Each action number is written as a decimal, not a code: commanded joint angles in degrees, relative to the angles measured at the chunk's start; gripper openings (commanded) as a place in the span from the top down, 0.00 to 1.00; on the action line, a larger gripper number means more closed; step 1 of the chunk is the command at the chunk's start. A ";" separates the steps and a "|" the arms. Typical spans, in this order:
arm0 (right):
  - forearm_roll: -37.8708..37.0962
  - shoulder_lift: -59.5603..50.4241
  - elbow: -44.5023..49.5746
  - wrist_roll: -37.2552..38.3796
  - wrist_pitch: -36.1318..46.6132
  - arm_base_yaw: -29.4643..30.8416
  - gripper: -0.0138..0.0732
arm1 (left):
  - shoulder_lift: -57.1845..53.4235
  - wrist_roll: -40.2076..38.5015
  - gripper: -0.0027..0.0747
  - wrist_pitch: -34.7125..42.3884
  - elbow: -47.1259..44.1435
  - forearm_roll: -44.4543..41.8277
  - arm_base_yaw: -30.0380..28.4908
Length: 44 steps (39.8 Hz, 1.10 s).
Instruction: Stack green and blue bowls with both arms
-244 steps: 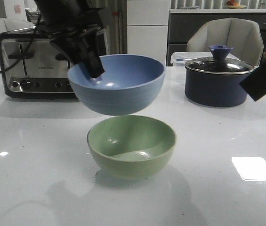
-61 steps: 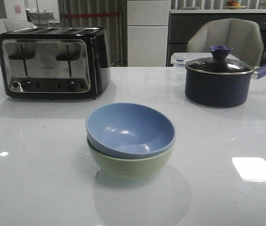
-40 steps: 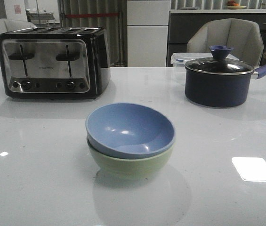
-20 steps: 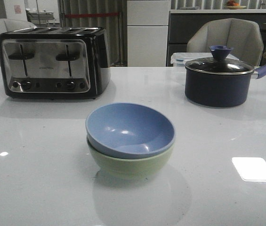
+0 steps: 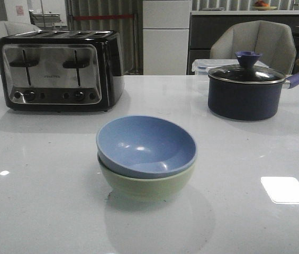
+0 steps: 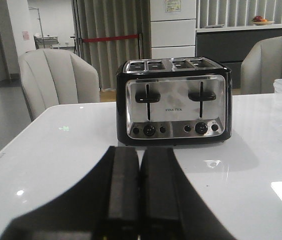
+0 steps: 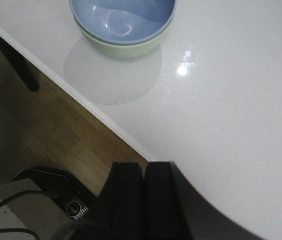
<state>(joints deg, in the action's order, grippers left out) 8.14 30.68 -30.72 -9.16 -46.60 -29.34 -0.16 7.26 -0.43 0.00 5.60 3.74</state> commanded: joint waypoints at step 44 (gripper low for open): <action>-0.08 -32.38 31.99 -0.68 47.52 28.77 0.82 | -1.07 -0.12 0.84 5.38 -0.66 0.57 0.36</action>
<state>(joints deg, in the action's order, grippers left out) 8.12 -0.59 1.58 -9.50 -5.43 -1.02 -0.16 7.26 -0.43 0.00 5.60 3.74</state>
